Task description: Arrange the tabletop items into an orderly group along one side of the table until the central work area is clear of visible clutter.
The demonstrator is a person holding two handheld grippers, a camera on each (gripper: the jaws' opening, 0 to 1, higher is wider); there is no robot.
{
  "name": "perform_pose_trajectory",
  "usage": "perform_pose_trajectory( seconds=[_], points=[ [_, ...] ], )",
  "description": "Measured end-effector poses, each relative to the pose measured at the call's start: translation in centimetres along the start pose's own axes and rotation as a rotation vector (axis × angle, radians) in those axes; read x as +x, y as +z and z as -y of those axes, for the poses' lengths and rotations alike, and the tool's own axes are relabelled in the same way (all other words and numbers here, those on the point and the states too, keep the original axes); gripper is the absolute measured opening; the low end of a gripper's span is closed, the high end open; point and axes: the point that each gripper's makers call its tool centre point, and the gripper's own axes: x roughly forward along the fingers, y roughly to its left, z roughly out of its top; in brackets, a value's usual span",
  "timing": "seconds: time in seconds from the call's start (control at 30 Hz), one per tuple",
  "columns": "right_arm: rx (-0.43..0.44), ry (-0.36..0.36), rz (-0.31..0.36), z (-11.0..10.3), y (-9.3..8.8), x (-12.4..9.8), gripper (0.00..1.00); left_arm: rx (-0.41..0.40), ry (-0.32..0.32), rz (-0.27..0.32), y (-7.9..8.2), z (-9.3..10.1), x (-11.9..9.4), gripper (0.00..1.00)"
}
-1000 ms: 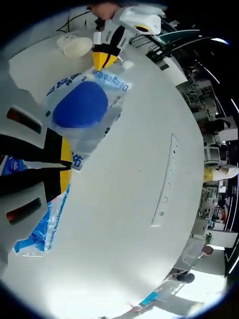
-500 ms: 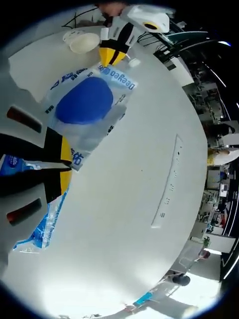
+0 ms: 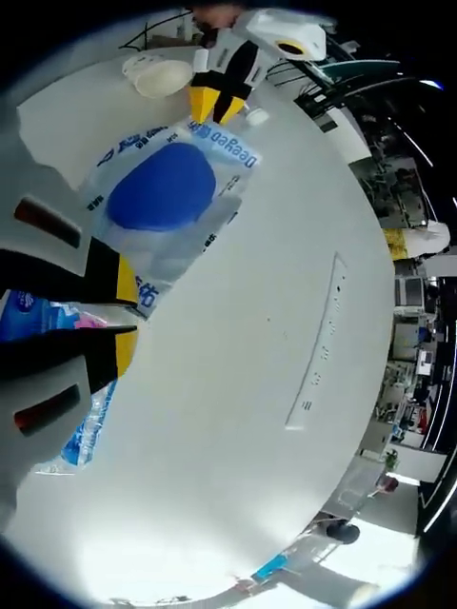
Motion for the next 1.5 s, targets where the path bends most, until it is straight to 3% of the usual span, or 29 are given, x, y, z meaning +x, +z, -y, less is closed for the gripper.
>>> perform_pose_trajectory(
  seconds=[1.5],
  points=[
    [0.005,-0.006,0.086,-0.5,1.7,-1.8,0.3,0.011,0.004,0.075,1.0,-0.4,-2.0,0.33]
  ],
)
